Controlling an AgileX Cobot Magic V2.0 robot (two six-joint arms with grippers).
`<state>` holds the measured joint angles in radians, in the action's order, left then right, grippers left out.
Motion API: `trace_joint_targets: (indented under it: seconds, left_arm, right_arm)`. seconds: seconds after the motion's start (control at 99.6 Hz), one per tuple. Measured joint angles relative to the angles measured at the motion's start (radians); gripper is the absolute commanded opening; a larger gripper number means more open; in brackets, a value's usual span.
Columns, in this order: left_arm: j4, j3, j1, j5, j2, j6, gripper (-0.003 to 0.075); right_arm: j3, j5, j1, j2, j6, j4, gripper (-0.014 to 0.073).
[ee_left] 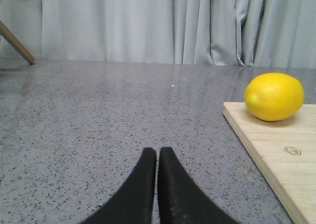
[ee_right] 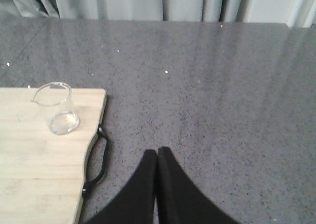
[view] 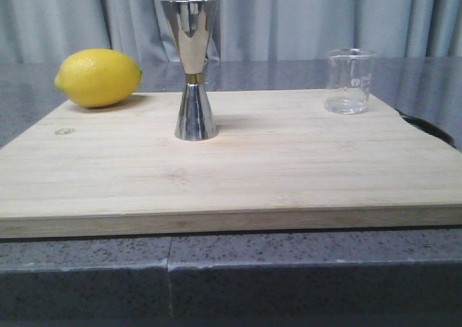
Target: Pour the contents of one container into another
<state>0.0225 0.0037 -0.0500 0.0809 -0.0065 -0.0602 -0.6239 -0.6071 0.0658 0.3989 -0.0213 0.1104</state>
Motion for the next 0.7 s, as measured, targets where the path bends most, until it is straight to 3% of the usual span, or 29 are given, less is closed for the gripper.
trace_joint_targets:
  seconds: [0.321,0.532,0.703]
  left_arm:
    - [-0.002,0.0,0.0,0.0,0.0,0.0,-0.0019]
    - [-0.002,0.0,0.0,0.0,0.0,0.0,-0.0019]
    - [-0.002,0.0,0.0,0.0,0.0,0.0,-0.0019]
  right_arm:
    - [0.433,0.445,-0.051,-0.273,0.0,-0.101,-0.0071]
    - [0.628,0.566,-0.06,-0.402,0.0,-0.116,-0.0071]
    - [0.651,0.607,-0.06,-0.406,0.0,-0.117,-0.0071]
